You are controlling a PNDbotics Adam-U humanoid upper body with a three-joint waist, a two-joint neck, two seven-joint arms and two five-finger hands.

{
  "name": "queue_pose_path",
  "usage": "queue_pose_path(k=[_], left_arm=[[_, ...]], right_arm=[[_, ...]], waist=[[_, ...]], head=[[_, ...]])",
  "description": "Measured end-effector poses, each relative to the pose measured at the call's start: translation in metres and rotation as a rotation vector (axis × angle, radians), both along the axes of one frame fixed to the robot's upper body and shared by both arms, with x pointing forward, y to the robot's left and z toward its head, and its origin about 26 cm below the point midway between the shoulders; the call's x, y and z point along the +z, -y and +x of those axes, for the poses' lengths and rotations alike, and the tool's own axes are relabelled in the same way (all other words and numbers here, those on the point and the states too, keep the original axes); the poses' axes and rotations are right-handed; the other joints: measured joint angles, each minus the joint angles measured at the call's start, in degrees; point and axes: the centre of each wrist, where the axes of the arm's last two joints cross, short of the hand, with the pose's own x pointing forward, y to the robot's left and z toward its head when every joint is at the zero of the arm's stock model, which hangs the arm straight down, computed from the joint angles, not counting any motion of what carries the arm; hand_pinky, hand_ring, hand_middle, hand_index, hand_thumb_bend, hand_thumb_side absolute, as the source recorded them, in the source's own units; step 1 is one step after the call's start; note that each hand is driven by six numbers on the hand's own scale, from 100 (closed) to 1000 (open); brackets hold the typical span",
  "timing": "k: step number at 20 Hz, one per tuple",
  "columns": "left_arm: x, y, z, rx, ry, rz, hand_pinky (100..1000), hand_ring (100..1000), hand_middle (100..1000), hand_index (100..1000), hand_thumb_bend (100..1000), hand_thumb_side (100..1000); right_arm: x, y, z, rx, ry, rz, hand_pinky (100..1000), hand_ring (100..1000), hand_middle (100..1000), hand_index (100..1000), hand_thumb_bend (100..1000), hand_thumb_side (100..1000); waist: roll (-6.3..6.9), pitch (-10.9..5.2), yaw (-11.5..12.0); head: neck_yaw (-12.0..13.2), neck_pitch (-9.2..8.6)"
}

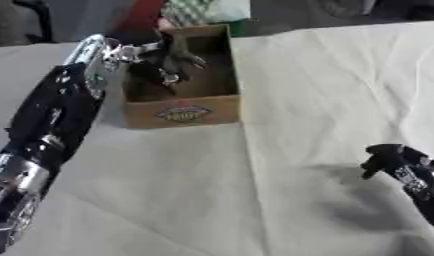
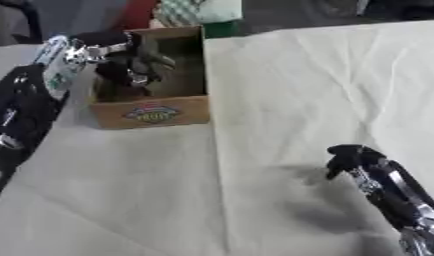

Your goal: Pick up objects on the table and place them in the box.

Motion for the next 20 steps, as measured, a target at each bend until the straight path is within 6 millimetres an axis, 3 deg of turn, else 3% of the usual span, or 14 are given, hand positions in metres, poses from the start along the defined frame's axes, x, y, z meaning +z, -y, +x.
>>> queue_pose_path(k=[13, 19, 20], left_arm=[[0.029, -0.01, -0.014, -0.001, 0.117, -0.102, 905, 882, 903, 879, 829, 655], [0.045, -0.023, -0.031, -0.006, 0.19, -0.215, 902, 861, 879, 865, 731, 649], [0.047, -0.027, -0.034, -0.003, 0.203, -0.241, 894, 842, 861, 852, 677, 645]], right_arm=[[-0.001, 0.001, 0.0, -0.003, -0.004, 0.0, 757, 538, 549, 755, 100, 681], [-0.001, 0.002, 0.0, -0.009, -0.005, 0.002, 757, 538, 550, 755, 100, 681], [-0.001, 0.002, 0.0, -0.01, -0.005, 0.002, 757, 538, 550, 755, 100, 679]], waist=[[-0.14, -0.17, 0.39], [-0.22, -0.2, 1.13], [-0.24, -0.2, 1.32]], head=[[-0.41, -0.02], [-0.61, -0.02], [-0.64, -0.02]])
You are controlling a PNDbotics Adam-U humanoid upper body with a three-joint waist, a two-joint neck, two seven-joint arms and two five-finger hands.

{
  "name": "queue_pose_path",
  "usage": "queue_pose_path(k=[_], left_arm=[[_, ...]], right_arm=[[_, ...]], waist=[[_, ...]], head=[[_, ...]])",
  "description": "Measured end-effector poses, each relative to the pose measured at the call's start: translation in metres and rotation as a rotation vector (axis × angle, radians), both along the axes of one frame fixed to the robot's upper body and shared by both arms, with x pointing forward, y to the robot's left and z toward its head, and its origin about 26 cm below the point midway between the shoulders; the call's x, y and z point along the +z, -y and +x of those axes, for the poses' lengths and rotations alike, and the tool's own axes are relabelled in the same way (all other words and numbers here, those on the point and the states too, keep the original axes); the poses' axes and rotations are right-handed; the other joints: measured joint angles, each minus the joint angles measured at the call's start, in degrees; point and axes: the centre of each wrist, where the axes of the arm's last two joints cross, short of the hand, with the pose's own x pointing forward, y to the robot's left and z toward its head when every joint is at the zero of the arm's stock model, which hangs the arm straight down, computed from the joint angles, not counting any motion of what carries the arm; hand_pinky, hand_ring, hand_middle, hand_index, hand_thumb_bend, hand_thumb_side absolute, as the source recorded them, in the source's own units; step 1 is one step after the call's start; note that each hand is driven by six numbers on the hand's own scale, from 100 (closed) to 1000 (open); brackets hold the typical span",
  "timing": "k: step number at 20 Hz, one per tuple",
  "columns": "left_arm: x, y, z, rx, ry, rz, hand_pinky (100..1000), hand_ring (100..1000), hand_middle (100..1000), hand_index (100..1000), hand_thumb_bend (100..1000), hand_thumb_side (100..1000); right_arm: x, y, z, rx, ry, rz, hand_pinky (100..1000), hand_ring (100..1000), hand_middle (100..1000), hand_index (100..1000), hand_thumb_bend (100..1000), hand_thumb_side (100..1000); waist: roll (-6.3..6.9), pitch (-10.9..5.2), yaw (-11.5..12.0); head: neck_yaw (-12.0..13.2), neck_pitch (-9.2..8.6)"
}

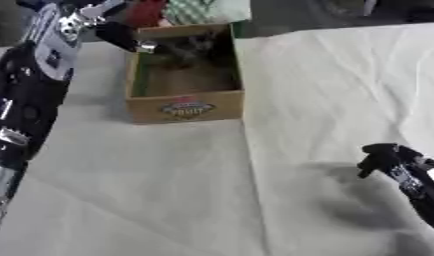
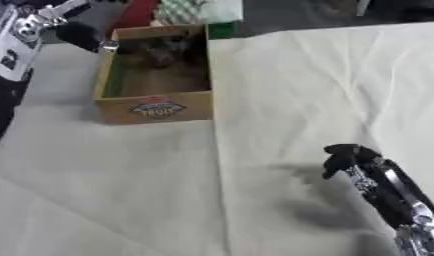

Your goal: Pick up objects on the table and place them in the box.

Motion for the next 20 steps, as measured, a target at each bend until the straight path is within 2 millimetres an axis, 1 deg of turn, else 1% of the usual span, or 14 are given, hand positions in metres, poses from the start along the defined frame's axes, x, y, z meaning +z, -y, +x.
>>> queue_pose_path(k=[1, 2, 3, 4, 5, 7, 9, 10, 12, 15, 20], left_arm=[[0.001, -0.004, -0.004, 0.002, 0.013, -0.03, 892, 837, 856, 848, 664, 643], [0.002, -0.008, -0.008, 0.005, 0.027, -0.066, 888, 820, 839, 837, 608, 646], [0.003, -0.012, -0.012, 0.01, 0.039, -0.107, 887, 817, 835, 834, 596, 648], [0.002, -0.016, -0.016, 0.014, 0.051, -0.152, 875, 780, 795, 807, 529, 643], [0.001, -0.019, -0.02, 0.017, 0.062, -0.204, 874, 778, 793, 805, 525, 643], [-0.003, -0.027, -0.027, 0.026, 0.081, -0.311, 863, 738, 751, 780, 453, 631], [-0.009, -0.032, -0.035, 0.03, 0.098, -0.416, 860, 726, 739, 771, 420, 631], [-0.011, -0.034, -0.038, 0.034, 0.104, -0.463, 856, 705, 718, 761, 367, 638], [-0.016, -0.038, -0.044, 0.044, 0.111, -0.55, 852, 687, 700, 751, 303, 652], [-0.024, -0.041, -0.051, 0.055, 0.107, -0.661, 851, 681, 694, 749, 274, 667], [-0.034, -0.044, -0.061, 0.048, 0.091, -0.758, 843, 664, 680, 745, 244, 687]], right_arm=[[0.0, 0.0, 0.0, -0.001, 0.0, 0.0, 757, 538, 550, 755, 100, 679], [0.0, 0.0, 0.0, -0.002, -0.001, 0.001, 757, 538, 550, 755, 100, 678], [0.0, 0.0, 0.0, -0.003, -0.001, 0.001, 757, 538, 550, 755, 100, 678], [0.0, 0.0, 0.0, -0.003, -0.001, 0.001, 757, 538, 550, 755, 100, 679], [0.0, 0.0, 0.0, -0.005, -0.001, 0.002, 757, 538, 550, 755, 100, 679], [0.0, 0.001, 0.0, -0.009, 0.0, 0.003, 757, 538, 550, 755, 100, 678], [0.0, 0.002, 0.0, -0.013, 0.002, 0.005, 757, 538, 550, 755, 100, 676], [0.0, 0.002, 0.0, -0.013, 0.002, 0.005, 757, 538, 550, 755, 100, 674], [0.0, 0.002, 0.0, -0.014, 0.002, 0.006, 757, 538, 550, 755, 100, 676], [0.001, 0.002, 0.0, -0.016, 0.001, 0.008, 757, 539, 550, 755, 100, 678], [0.001, 0.003, 0.0, -0.023, 0.001, 0.013, 757, 539, 550, 755, 100, 669]], waist=[[-0.03, 0.0, 0.22], [-0.08, 0.0, 0.45], [-0.16, 0.0, 0.65], [-0.25, 0.0, 0.83], [-0.32, 0.0, 0.97], [-0.33, 0.0, 1.11], [-0.34, 0.0, 1.23], [-0.36, 0.0, 1.33], [-0.38, 0.0, 1.58], [-0.32, 0.0, 1.6], [-0.3, 0.0, 1.88]], head=[[-0.03, 0.0], [-0.11, 0.0], [-0.18, 0.0], [-0.23, 0.0], [-0.27, 0.0], [-0.35, 0.0], [-0.41, -0.01], [-0.41, -0.01], [-0.37, -0.01], [-0.19, -0.01], [-0.15, -0.01]])
